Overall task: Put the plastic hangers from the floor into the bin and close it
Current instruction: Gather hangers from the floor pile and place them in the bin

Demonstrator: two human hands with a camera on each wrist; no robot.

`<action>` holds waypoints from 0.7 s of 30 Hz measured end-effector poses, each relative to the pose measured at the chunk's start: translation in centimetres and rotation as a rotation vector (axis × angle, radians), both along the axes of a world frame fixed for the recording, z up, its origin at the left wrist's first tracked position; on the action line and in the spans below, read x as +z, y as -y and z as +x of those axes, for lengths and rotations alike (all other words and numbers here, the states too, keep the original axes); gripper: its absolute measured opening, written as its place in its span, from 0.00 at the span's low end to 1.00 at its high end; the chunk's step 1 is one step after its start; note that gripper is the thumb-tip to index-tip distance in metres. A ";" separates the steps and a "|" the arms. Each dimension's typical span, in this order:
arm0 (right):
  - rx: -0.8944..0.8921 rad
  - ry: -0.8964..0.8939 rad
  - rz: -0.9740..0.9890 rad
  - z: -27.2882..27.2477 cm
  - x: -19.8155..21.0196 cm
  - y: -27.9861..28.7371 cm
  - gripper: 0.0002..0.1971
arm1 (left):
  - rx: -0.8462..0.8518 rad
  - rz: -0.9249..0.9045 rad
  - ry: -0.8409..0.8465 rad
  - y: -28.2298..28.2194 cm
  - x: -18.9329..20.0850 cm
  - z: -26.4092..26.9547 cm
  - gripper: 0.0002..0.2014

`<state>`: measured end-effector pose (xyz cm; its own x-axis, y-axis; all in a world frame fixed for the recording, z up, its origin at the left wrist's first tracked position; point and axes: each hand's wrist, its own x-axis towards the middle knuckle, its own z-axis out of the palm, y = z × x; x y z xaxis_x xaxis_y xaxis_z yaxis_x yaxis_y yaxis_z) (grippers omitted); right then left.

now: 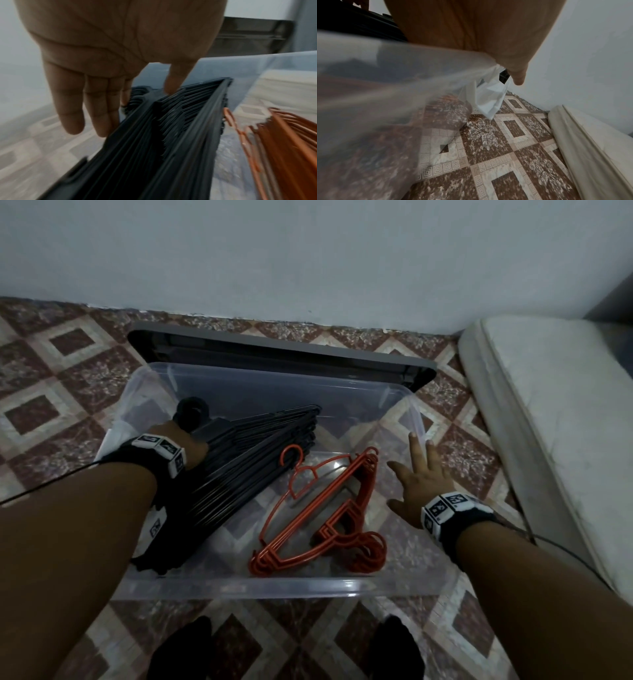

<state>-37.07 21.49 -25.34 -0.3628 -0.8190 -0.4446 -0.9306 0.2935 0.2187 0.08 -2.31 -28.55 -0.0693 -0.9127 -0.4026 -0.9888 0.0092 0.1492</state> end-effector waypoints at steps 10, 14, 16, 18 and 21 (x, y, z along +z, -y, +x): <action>-0.034 0.070 0.038 -0.5 -0.2 0.5 0.46 | -0.108 0.161 0.215 -3.1 0.8 -2.6 0.73; -0.038 0.080 0.028 -0.6 -0.3 0.5 0.46 | -0.302 0.160 0.382 -3.4 0.9 -2.6 0.45; -0.041 0.074 0.026 -0.5 -0.3 0.5 0.47 | -0.338 0.178 0.358 -3.5 0.6 -2.5 0.41; -0.043 0.072 0.026 -0.4 -0.1 0.4 0.47 | -0.332 0.170 0.345 -3.5 0.0 -2.4 0.41; -0.056 0.092 0.041 -0.1 0.3 0.5 0.48 | -0.329 0.172 0.384 -3.5 -0.3 -2.2 0.45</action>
